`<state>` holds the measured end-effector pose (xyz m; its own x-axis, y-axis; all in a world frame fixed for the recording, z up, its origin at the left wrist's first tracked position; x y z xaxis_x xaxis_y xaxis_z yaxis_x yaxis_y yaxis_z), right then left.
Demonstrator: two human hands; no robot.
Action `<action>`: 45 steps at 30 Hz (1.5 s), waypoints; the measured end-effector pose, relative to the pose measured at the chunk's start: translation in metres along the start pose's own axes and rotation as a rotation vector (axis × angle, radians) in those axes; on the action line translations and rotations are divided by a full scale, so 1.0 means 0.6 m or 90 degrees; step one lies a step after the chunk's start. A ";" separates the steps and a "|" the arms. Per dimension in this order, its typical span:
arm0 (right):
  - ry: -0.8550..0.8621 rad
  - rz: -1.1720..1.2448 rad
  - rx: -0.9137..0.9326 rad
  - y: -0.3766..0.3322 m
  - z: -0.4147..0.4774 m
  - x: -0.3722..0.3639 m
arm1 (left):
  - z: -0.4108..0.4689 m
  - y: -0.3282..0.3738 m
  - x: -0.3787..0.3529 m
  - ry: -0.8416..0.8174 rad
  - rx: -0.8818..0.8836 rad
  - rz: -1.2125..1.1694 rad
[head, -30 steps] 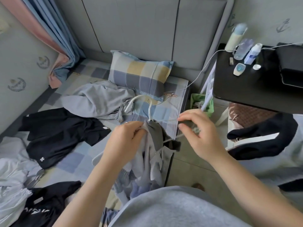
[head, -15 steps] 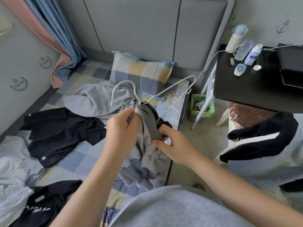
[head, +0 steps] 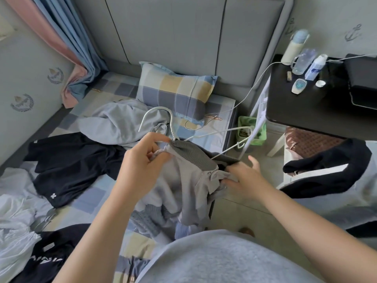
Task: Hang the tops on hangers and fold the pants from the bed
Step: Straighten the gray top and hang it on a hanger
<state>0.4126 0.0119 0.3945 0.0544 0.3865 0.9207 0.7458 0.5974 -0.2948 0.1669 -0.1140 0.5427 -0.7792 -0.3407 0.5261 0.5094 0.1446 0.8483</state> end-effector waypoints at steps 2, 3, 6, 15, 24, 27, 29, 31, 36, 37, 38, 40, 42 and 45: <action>0.043 -0.032 0.015 0.019 -0.005 0.021 | -0.003 -0.007 0.010 -0.010 -0.003 0.017; 0.068 -0.050 0.023 0.024 -0.008 0.034 | -0.004 -0.012 0.014 -0.015 0.000 0.019; 0.139 -0.071 0.034 0.034 -0.016 0.068 | -0.005 -0.019 0.024 -0.040 0.024 -0.009; 0.184 -0.009 0.012 0.038 -0.012 0.121 | -0.007 -0.005 0.061 -0.043 -0.018 -0.113; 0.142 0.208 0.033 0.043 -0.014 0.119 | -0.008 -0.003 0.044 -0.080 -0.026 -0.215; 0.149 0.240 0.039 0.042 -0.022 0.127 | -0.001 -0.012 0.049 -0.058 -0.004 -0.144; 0.158 0.242 0.032 0.042 -0.026 0.136 | 0.006 -0.024 0.051 -0.043 0.017 -0.055; 0.162 0.245 0.020 0.040 -0.029 0.145 | 0.010 -0.033 0.045 -0.053 0.049 0.024; 0.176 0.279 0.057 -0.011 -0.034 0.188 | 0.010 -0.042 -0.002 -0.119 0.067 0.168; 0.167 0.282 0.083 -0.030 -0.035 0.197 | 0.008 -0.037 -0.016 -0.138 0.058 0.195; 0.154 0.284 0.111 -0.052 -0.036 0.205 | 0.005 -0.031 -0.028 -0.148 0.044 0.210; 0.115 0.296 0.164 -0.098 -0.040 0.216 | 0.002 -0.017 -0.044 -0.139 0.014 0.216; 0.068 0.302 0.194 -0.139 -0.042 0.217 | 0.002 -0.003 -0.047 -0.106 -0.013 0.201; 0.043 0.321 0.184 -0.163 -0.044 0.211 | 0.003 0.005 -0.039 -0.056 -0.032 0.165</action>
<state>0.3642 -0.0163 0.5465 0.4050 0.6327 0.6600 0.4065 0.5221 -0.7498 0.1858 -0.1039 0.5328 -0.6477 -0.2156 0.7308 0.7120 0.1700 0.6812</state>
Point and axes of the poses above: each hand's wrist, its own z-axis towards the middle knuckle, its own x-axis out of the back of the hand, y = z × x, the point moved 7 cm from there along z, towards the middle knuckle, and after that the axes turned 4 degrees about -y, right-handed, at the moved point
